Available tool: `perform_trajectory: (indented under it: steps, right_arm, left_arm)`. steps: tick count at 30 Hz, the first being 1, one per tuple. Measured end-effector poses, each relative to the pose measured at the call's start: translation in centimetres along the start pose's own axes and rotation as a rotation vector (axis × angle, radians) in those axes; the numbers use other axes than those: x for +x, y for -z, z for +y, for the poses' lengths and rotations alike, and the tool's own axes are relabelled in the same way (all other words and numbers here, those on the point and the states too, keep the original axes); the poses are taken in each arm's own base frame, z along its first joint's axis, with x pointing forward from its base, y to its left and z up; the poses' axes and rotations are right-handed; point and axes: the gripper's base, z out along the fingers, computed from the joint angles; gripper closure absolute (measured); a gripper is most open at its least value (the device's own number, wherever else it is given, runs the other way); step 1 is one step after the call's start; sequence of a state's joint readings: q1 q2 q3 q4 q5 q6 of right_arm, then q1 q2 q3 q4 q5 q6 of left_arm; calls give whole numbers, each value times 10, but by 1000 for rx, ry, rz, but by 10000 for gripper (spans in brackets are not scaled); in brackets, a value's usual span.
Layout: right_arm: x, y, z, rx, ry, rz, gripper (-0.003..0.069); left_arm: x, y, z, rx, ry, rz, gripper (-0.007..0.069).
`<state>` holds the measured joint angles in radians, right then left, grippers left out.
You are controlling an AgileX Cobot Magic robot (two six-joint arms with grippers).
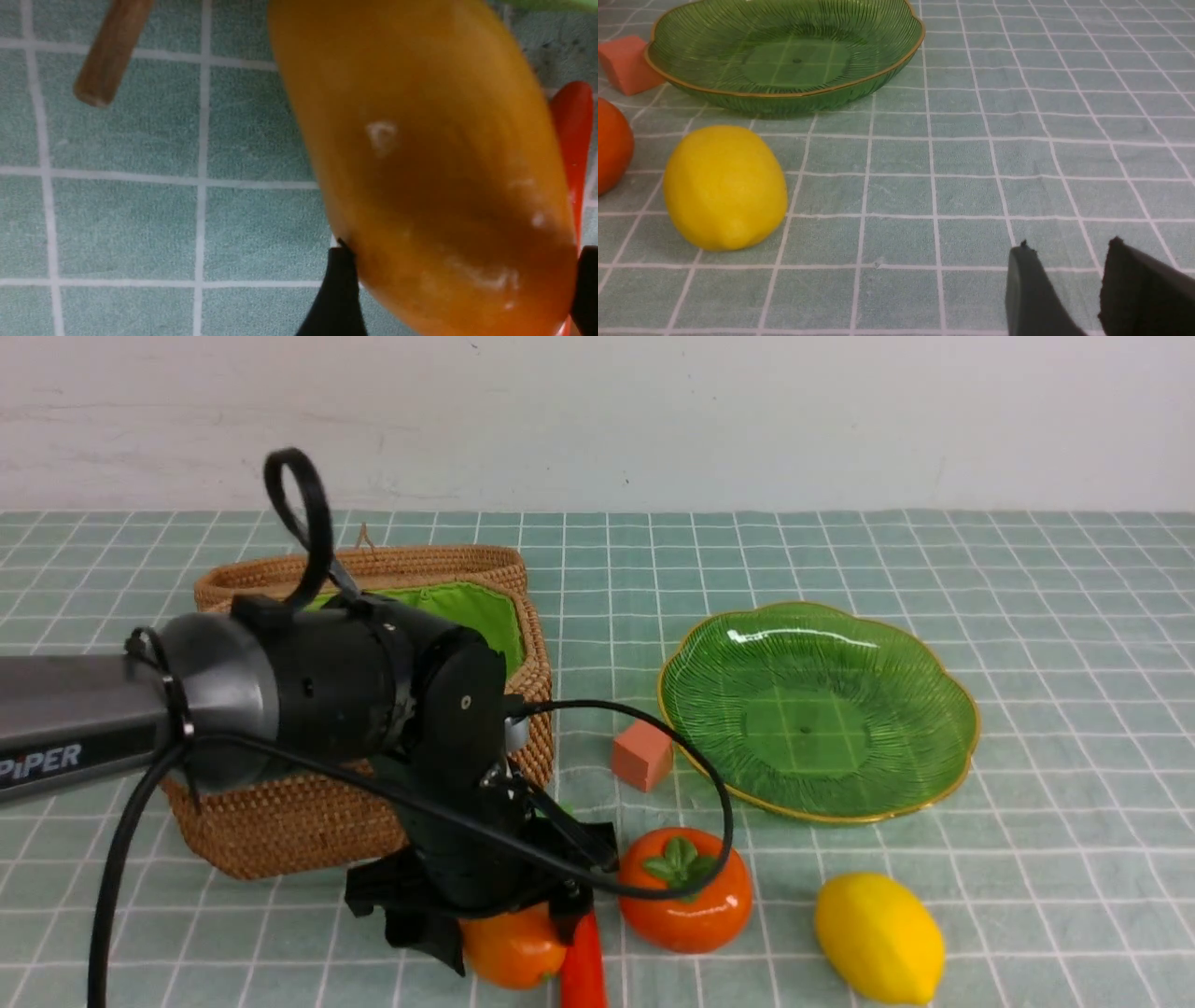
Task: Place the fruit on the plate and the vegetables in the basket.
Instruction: Grab the mango with your left arm and place it on the right plate
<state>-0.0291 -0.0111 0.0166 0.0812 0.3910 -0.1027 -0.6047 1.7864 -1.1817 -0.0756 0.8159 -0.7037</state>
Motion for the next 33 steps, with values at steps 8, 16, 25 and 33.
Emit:
perform_trajectory:
  steps: [8,16,25,33]
  right_arm:
    - [0,0,0,0,0,0,419]
    - [0,0,0,0,0,0,419]
    - [0,0,0,0,0,0,419]
    - [0,0,0,0,0,0,419]
  left_arm:
    - [-2,0,2,-20,-25,-22,37]
    - [-9,8,1,-63,-19,-53,37]
    - [-28,36,-6,-118,-78,-143,37]
    - [-29,17,-10,-112,-43,-98,37]
